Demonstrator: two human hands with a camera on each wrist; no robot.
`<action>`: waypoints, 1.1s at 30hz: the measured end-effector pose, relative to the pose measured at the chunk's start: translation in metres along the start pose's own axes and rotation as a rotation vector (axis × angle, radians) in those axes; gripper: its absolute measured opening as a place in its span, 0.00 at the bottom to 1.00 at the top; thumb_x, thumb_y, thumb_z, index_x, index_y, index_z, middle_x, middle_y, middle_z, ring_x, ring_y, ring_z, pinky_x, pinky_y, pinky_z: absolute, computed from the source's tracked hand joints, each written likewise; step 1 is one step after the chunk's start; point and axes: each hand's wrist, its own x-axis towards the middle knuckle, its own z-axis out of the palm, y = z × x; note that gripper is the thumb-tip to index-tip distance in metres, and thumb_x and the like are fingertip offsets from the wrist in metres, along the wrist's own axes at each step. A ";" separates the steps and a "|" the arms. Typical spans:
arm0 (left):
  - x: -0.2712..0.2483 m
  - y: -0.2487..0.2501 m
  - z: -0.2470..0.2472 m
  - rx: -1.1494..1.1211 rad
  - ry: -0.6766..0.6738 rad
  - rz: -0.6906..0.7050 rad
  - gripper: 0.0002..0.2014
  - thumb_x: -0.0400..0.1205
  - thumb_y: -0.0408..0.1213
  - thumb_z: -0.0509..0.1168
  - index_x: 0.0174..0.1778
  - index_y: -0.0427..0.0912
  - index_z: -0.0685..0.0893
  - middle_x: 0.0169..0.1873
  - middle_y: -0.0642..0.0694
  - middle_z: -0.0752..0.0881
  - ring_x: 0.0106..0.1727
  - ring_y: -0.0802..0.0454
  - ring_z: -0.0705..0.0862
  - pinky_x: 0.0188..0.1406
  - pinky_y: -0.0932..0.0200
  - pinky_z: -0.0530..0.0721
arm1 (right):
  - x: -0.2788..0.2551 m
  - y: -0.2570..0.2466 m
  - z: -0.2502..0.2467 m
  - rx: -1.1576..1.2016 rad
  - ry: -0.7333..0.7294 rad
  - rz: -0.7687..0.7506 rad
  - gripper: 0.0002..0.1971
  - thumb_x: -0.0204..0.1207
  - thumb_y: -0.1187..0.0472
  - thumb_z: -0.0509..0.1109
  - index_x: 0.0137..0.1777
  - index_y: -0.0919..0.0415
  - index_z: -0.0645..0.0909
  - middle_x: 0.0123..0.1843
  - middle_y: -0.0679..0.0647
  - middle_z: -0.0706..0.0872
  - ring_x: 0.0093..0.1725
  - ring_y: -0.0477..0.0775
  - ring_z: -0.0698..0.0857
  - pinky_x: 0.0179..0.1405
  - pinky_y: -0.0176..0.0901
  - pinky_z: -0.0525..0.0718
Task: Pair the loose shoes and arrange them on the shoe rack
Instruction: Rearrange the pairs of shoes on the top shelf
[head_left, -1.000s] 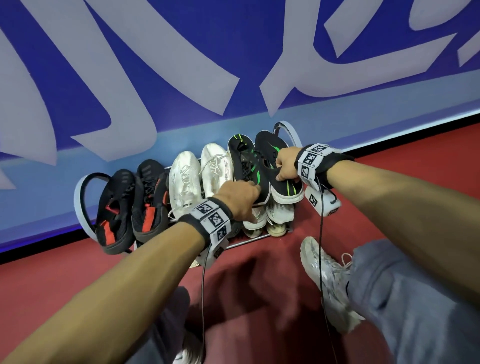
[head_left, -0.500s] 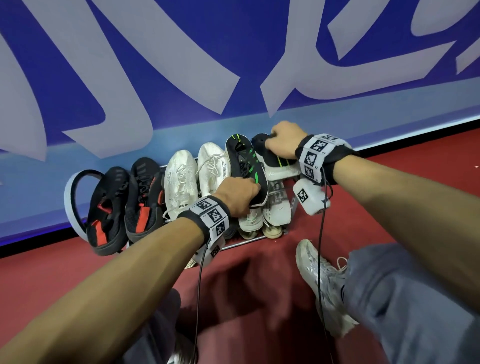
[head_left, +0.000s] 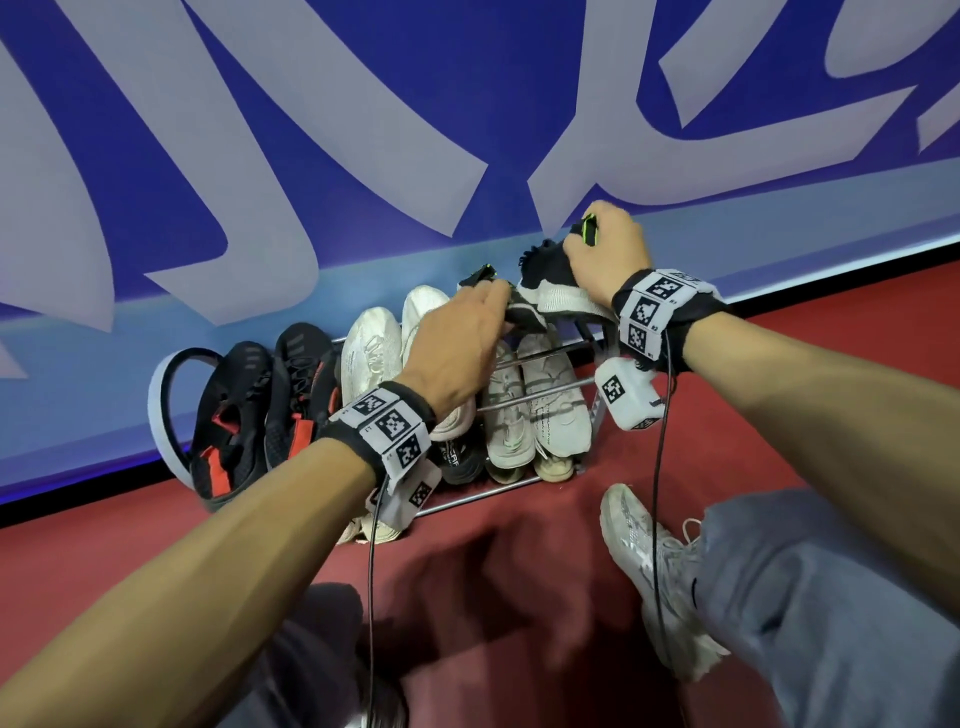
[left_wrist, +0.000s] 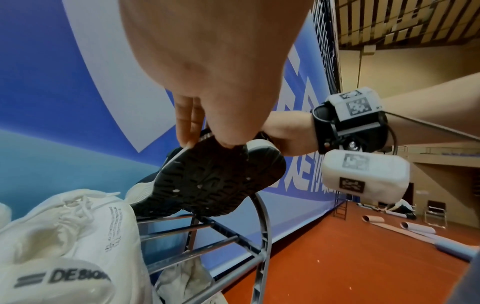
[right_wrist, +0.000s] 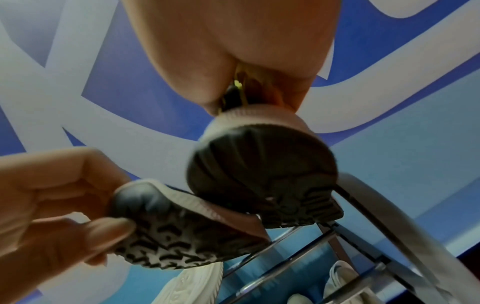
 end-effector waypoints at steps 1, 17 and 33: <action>0.000 -0.001 -0.003 -0.035 0.036 -0.016 0.06 0.86 0.38 0.62 0.52 0.41 0.72 0.47 0.46 0.81 0.44 0.44 0.77 0.33 0.45 0.76 | 0.001 -0.001 -0.001 0.032 0.037 -0.014 0.07 0.77 0.61 0.66 0.45 0.66 0.76 0.42 0.61 0.83 0.41 0.63 0.80 0.40 0.50 0.80; 0.019 0.005 -0.044 -0.293 0.388 -0.212 0.11 0.89 0.46 0.58 0.55 0.41 0.76 0.46 0.49 0.81 0.43 0.51 0.77 0.41 0.57 0.74 | 0.017 -0.001 -0.024 0.210 0.194 -0.043 0.07 0.83 0.59 0.65 0.45 0.58 0.72 0.42 0.54 0.79 0.42 0.54 0.76 0.40 0.40 0.73; 0.024 0.012 -0.082 -0.447 0.835 -0.402 0.12 0.89 0.47 0.57 0.48 0.43 0.65 0.35 0.44 0.75 0.34 0.48 0.75 0.33 0.58 0.73 | -0.012 -0.013 -0.008 -0.028 -0.132 -0.367 0.10 0.83 0.53 0.65 0.44 0.55 0.69 0.37 0.52 0.79 0.39 0.60 0.80 0.36 0.47 0.78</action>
